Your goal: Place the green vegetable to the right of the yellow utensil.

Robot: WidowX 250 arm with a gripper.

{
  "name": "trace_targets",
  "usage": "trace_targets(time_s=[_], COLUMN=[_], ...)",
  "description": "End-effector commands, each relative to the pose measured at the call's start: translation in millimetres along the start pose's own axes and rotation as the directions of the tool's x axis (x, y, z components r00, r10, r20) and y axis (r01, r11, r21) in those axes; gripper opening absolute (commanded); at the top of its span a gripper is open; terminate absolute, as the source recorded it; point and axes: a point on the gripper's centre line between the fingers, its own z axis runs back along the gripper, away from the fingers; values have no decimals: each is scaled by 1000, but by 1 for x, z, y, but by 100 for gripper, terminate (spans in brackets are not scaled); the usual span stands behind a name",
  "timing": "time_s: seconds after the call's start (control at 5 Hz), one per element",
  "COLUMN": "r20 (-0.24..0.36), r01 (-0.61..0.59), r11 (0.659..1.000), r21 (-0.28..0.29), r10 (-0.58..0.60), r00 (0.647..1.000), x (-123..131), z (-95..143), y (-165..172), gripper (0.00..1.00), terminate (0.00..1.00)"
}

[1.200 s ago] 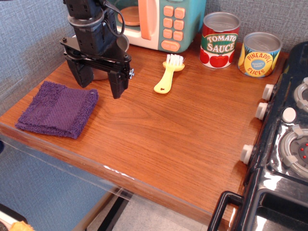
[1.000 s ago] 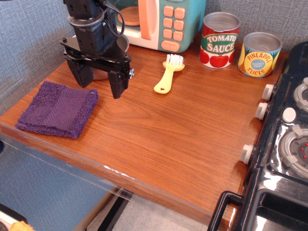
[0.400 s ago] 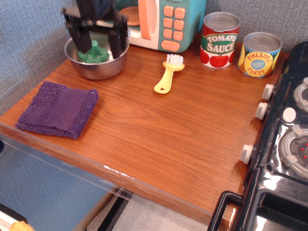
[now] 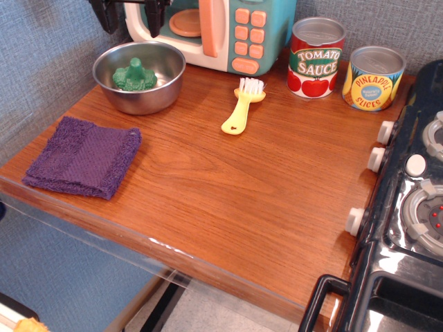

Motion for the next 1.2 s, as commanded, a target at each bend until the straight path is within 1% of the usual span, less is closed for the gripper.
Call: trace_targets(time_s=[0.0, 0.2, 0.6, 0.8, 1.0], r20=[-15, -56, -106, -120, -113], r01=[-14, -9, 6, 8, 15], r11=[999, 999, 999, 999, 998], r21=[38, 33, 49, 51, 56], r10=[14, 11, -1, -2, -9], r00=[1000, 998, 994, 993, 994], x=[14, 6, -5, -9, -6], z=[-12, -26, -44, -48, -45], y=[15, 12, 10, 7, 5], gripper=[100, 100, 100, 0, 0], terminate=[0, 0, 0, 0, 0])
